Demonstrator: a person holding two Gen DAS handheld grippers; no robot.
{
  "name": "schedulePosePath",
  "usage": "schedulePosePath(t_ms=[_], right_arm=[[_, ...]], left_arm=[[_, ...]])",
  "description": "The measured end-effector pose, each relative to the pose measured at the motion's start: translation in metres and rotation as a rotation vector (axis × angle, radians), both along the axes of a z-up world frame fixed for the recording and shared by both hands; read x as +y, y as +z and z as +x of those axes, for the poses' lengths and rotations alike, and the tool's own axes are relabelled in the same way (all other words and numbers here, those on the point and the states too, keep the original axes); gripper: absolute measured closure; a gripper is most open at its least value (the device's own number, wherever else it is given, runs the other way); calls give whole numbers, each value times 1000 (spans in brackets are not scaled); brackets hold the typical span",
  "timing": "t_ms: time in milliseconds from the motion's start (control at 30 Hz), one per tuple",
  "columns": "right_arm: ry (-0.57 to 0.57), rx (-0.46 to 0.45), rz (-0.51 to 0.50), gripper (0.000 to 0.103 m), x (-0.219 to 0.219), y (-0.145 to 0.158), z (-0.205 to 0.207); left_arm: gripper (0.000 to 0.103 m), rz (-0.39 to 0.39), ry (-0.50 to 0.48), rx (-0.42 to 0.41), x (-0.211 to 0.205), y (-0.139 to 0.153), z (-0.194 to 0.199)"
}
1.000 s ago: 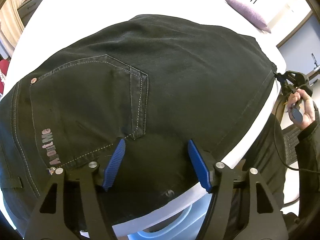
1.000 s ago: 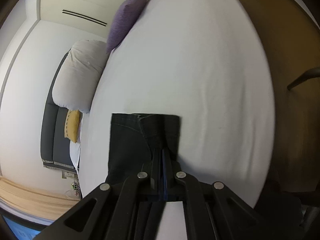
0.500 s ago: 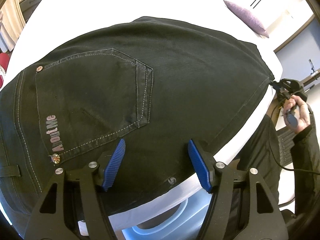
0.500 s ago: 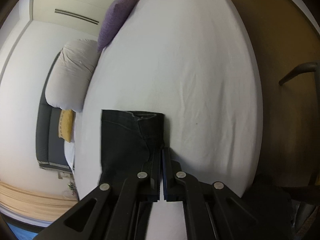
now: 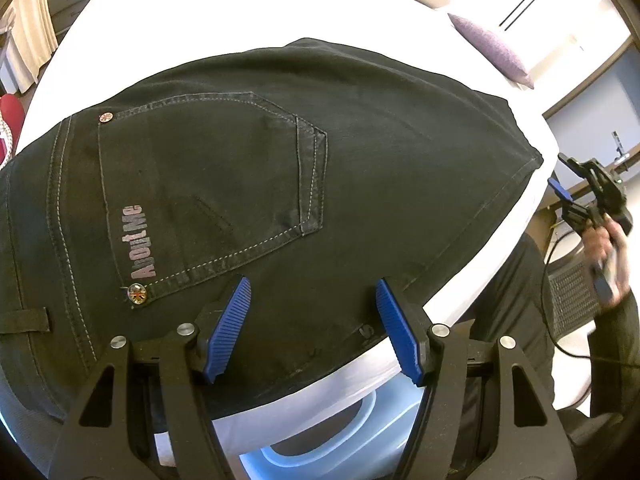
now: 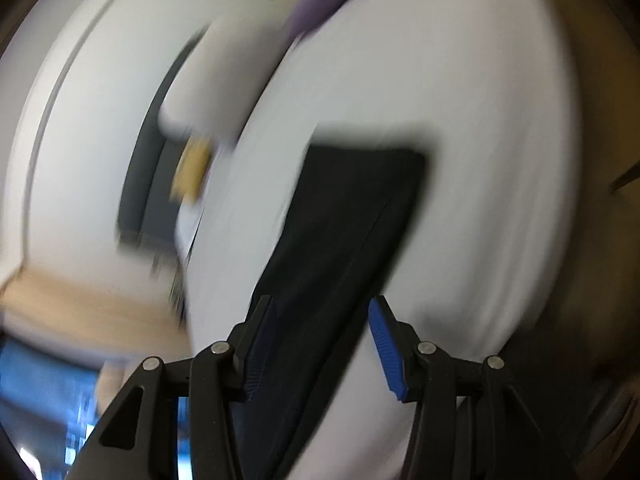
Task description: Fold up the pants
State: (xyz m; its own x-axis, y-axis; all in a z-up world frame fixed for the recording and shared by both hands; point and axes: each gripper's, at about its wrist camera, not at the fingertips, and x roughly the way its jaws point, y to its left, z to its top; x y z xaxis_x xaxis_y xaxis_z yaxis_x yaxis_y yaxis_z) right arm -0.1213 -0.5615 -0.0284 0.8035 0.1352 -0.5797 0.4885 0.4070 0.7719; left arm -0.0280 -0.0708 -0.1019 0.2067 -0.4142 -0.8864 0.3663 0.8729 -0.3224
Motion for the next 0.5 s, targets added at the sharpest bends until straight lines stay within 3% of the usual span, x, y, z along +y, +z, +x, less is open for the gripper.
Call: schedulePosePath(t_ms=[100, 233, 500], right_arm=[[162, 20, 71, 54, 55, -10, 20], [285, 57, 154, 54, 111, -33, 42], [323, 109, 219, 55, 133, -50, 56]], left_arm=[[39, 0, 2, -2, 0, 1, -1], [39, -19, 7, -6, 4, 0, -3], [39, -53, 33, -12, 20, -1, -8]])
